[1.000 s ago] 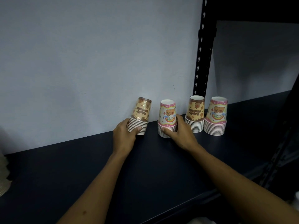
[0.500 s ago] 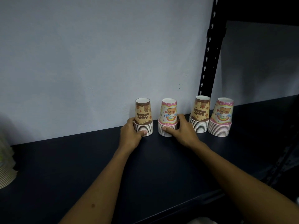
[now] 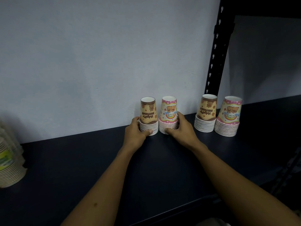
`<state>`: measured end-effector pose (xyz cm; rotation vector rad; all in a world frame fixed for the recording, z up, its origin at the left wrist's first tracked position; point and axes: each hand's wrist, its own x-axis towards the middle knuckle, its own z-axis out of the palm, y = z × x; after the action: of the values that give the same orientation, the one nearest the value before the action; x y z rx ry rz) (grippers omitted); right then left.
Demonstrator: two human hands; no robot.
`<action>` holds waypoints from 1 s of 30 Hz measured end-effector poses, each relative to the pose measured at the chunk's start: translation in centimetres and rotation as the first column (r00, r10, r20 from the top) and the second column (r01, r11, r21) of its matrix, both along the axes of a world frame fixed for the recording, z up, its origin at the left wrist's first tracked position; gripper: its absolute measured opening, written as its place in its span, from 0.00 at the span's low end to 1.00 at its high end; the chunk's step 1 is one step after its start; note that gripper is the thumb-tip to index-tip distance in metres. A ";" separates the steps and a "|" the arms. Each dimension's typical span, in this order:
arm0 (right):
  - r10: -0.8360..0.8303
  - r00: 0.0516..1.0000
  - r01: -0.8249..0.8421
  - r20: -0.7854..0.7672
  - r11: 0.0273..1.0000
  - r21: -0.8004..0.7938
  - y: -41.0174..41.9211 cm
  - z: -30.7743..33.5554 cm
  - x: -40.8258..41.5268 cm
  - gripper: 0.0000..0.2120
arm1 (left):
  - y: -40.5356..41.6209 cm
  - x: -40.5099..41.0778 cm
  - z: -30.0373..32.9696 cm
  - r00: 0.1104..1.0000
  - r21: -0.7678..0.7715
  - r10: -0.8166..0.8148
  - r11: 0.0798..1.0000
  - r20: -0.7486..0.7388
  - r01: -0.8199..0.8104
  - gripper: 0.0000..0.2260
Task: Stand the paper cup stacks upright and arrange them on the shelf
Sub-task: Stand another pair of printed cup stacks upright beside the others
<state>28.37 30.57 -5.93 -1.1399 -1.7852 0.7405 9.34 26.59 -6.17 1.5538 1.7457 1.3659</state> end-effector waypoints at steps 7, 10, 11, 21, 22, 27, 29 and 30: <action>-0.022 1.000 0.021 -0.003 0.999 -0.033 0.4 -0.2 0.4 0.31 | -0.1 -0.2 -0.1 1.000 0.017 -0.024 1.000 -0.011 0.024 0.28; -0.035 0.999 0.034 -0.011 0.999 -0.017 0.4 -0.3 0.3 0.31 | 0.0 -0.2 -0.2 0.999 0.029 -0.030 0.999 -0.020 0.030 0.27; -0.038 0.999 0.038 -0.013 0.999 -0.018 0.4 -0.3 0.3 0.31 | 0.0 -0.2 -0.2 0.999 0.032 -0.031 0.999 -0.023 0.032 0.26; -0.039 0.999 0.038 -0.011 0.999 -0.035 0.4 -0.3 0.3 0.31 | 0.1 -0.2 -0.4 0.999 0.053 -0.036 0.998 -0.031 0.038 0.25; -0.038 0.999 0.037 -0.014 0.999 -0.035 0.4 -0.3 0.3 0.31 | 0.1 -0.2 -0.4 0.999 0.057 -0.040 0.998 -0.030 0.041 0.24; -0.036 0.999 0.036 -0.013 0.999 -0.036 0.4 -0.3 0.4 0.31 | 0.1 -0.3 -0.4 0.998 0.056 -0.053 0.997 -0.016 0.054 0.23; -0.038 0.999 0.038 -0.012 0.999 -0.036 0.3 -0.3 0.4 0.31 | 0.1 -0.3 -0.4 0.998 0.057 -0.058 0.997 -0.010 0.058 0.23; -0.040 0.999 0.040 -0.009 0.999 -0.034 0.3 -0.3 0.4 0.31 | 0.0 -0.3 -0.3 0.998 0.061 -0.059 0.996 -0.009 0.059 0.23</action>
<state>28.77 30.86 -6.23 -1.1890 -1.7426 0.7542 9.00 26.57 -6.52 1.6310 1.6631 1.3983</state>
